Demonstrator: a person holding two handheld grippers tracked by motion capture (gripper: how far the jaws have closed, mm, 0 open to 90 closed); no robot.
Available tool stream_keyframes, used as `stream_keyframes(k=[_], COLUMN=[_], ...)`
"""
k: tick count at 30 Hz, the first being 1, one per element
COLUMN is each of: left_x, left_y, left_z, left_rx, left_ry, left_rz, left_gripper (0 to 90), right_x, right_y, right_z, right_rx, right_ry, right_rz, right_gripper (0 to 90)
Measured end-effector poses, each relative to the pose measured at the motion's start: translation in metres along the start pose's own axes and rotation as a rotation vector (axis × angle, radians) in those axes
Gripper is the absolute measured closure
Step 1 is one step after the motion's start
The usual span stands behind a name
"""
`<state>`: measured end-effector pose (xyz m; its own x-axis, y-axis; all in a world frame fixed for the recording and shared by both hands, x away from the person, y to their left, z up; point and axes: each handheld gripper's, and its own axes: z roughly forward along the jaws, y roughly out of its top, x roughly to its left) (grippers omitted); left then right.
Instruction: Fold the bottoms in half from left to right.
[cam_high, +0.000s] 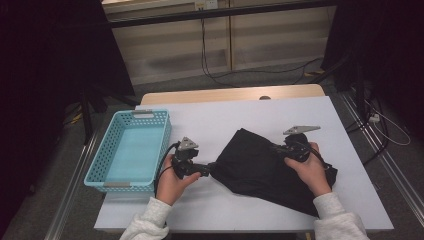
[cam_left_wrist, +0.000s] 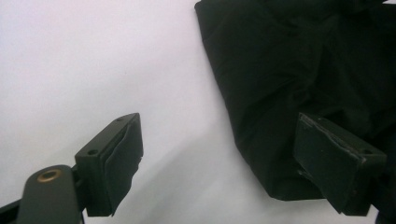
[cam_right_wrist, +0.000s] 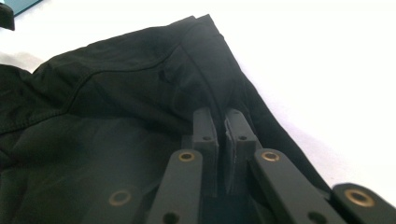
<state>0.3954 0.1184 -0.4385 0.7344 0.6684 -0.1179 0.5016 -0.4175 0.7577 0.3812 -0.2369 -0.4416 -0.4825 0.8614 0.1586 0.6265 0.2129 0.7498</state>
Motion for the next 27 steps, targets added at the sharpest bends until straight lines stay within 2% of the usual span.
stream_keyframes(k=[7, 18, 27], left_x=[0.0, -0.007, -0.01], left_y=[-0.001, -0.001, 0.001], left_z=[0.003, 0.009, 0.011], left_rx=[-0.009, 0.017, 0.007], left_ry=[0.005, -0.011, -0.023], left_rz=[-0.01, 0.021, 0.014], left_gripper=[16.8, 16.9, 16.7], right_x=[-0.006, -0.009, -0.015], right_y=[-0.002, -0.009, -0.015], right_z=[-0.007, -0.011, -0.011], right_rx=[-0.001, 0.002, 0.012], right_ry=[-0.003, 0.001, -0.005], right_rz=[0.008, 0.014, 0.024], right_gripper=[85.1, 85.0, 85.0])
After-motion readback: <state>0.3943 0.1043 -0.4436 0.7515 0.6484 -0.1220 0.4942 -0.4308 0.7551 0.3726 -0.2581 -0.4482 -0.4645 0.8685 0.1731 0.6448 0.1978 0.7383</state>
